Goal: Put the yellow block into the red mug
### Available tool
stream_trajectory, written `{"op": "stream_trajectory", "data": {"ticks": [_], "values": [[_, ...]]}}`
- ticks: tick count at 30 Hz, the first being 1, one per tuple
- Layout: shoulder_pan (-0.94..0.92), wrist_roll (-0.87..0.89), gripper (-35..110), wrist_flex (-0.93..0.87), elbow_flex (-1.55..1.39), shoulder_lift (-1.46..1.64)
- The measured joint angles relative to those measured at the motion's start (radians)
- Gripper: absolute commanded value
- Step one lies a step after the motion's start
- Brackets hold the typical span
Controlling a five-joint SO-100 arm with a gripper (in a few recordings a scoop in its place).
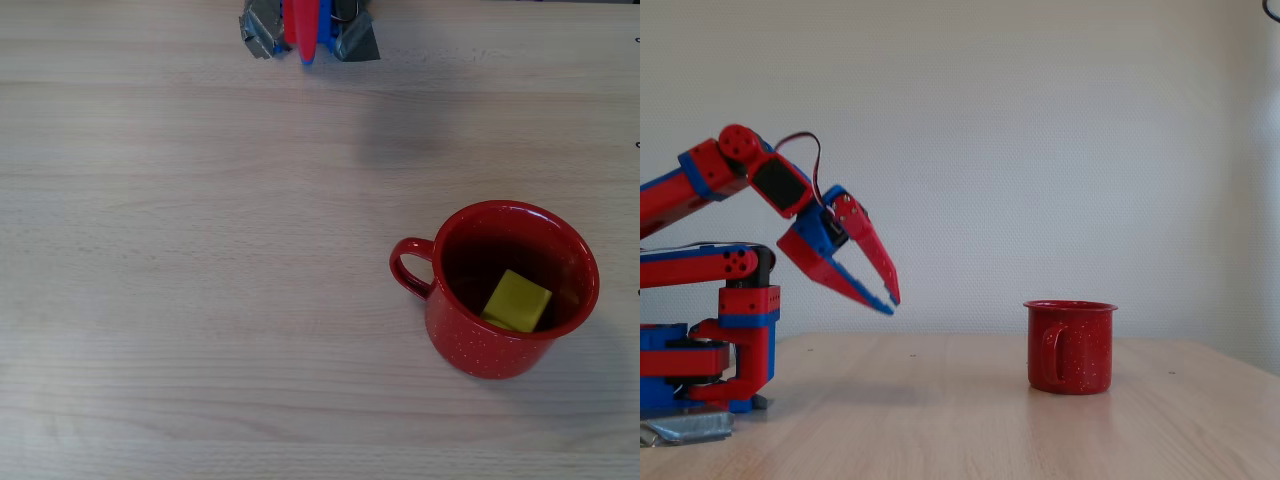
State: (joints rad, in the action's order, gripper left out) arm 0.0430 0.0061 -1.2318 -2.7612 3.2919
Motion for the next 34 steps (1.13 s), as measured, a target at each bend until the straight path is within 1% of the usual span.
{"op": "stream_trajectory", "data": {"ticks": [16, 34], "values": [[0.003, 0.015, 0, 0.023, -0.252, -0.005], [0.002, 0.015, 0, 0.025, -0.255, 0.003]]}}
